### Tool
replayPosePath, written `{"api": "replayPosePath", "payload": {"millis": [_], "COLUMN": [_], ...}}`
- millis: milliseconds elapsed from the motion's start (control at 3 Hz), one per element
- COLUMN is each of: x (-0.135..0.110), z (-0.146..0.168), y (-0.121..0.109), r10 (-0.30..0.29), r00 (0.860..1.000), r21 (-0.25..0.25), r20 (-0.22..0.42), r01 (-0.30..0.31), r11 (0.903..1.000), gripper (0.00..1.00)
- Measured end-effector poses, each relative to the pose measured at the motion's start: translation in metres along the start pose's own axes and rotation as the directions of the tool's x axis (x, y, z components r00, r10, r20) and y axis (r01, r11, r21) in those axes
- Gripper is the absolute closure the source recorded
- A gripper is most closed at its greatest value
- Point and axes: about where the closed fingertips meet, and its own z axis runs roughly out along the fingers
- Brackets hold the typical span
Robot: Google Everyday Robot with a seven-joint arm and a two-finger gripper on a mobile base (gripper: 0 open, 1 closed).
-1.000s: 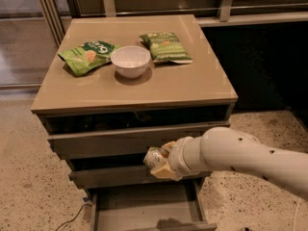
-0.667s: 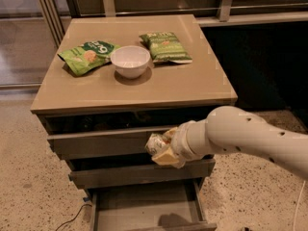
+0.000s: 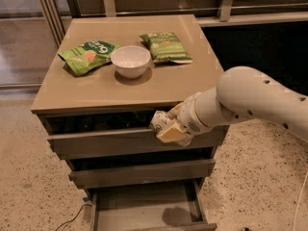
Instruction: Pick 7up can from bottom drawer and place on counter
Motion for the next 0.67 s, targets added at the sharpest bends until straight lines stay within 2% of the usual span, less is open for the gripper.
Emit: {"api": "replayPosePath", "payload": {"millis": [667], "x": [-0.016], "z": [-0.012], "y": [-0.022], "r10": [-0.002], "r00": [1.000], "r21": [0.046], "r20": [0.020], "r01": [0.001], "r11": [0.9989], "gripper": [1.00]}}
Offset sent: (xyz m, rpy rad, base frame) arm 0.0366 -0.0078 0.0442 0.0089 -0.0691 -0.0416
